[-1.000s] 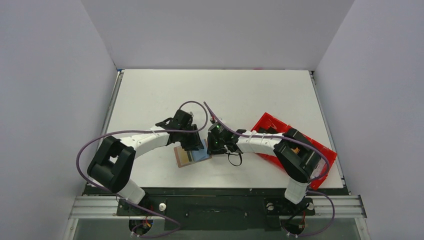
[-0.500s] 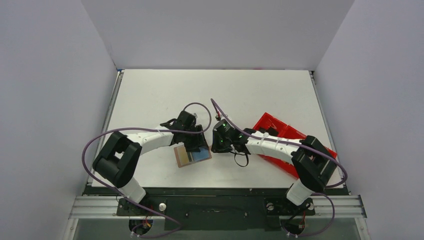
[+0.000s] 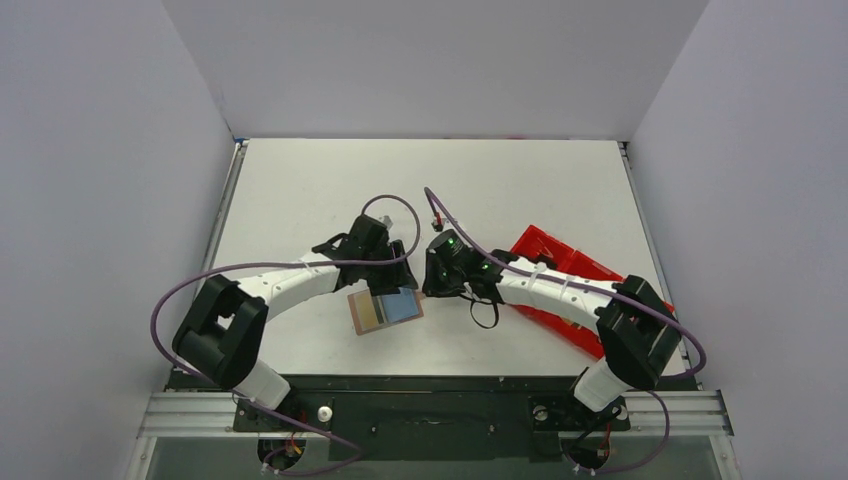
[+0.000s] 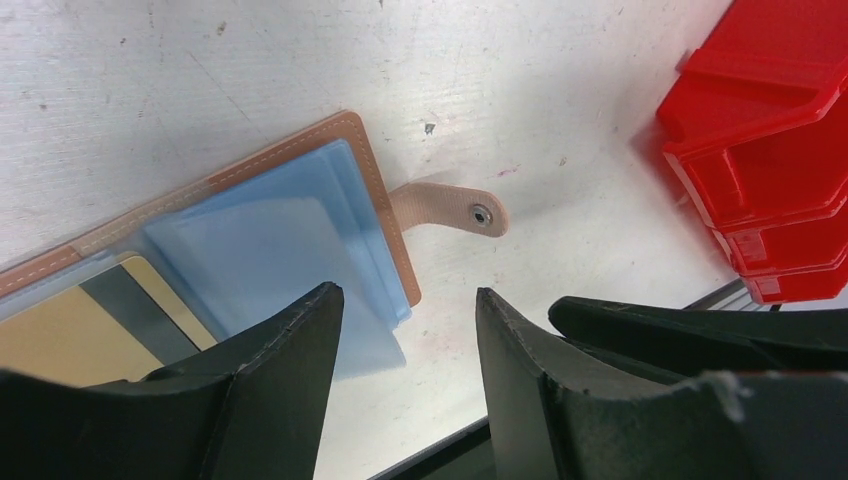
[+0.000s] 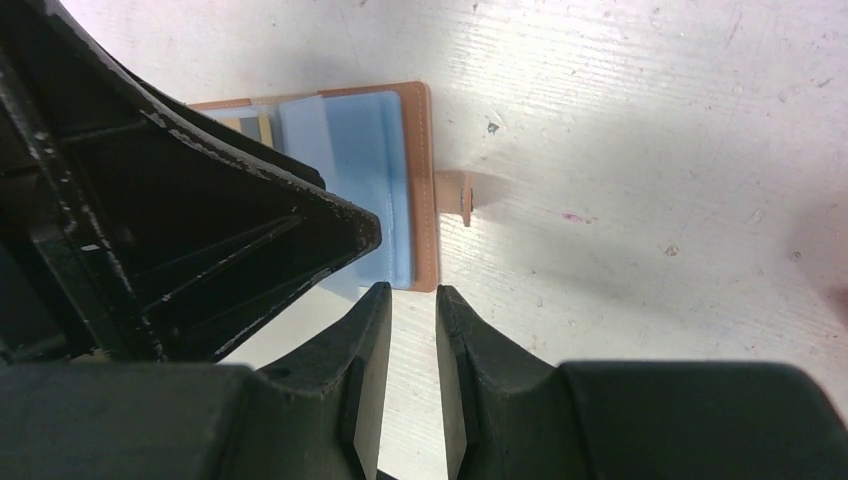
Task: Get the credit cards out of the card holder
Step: Remove the credit card from the card holder.
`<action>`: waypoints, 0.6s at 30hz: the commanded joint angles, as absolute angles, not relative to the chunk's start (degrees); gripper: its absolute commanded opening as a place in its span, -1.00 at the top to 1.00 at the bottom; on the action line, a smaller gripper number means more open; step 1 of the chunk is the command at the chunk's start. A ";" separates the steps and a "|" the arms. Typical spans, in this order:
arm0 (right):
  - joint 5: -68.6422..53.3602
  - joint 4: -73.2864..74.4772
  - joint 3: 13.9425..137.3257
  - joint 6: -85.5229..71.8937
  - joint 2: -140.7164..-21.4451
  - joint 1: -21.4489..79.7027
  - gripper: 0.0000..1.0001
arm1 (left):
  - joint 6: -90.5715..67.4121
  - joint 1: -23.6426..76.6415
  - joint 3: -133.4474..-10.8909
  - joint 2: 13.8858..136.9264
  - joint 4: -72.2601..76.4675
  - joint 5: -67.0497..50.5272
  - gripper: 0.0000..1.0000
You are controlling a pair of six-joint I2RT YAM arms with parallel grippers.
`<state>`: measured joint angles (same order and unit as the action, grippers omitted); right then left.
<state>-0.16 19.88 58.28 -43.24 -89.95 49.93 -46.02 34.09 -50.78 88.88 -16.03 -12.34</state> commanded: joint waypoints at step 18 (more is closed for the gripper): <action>-3.63 20.67 73.22 -40.53 -99.14 56.72 0.59 | -46.23 26.53 -42.88 72.53 -27.33 3.25 0.58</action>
<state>-2.70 20.73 68.31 -41.91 -97.58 55.46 -45.95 26.89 -44.64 74.08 -25.32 1.08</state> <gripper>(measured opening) 0.206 0.248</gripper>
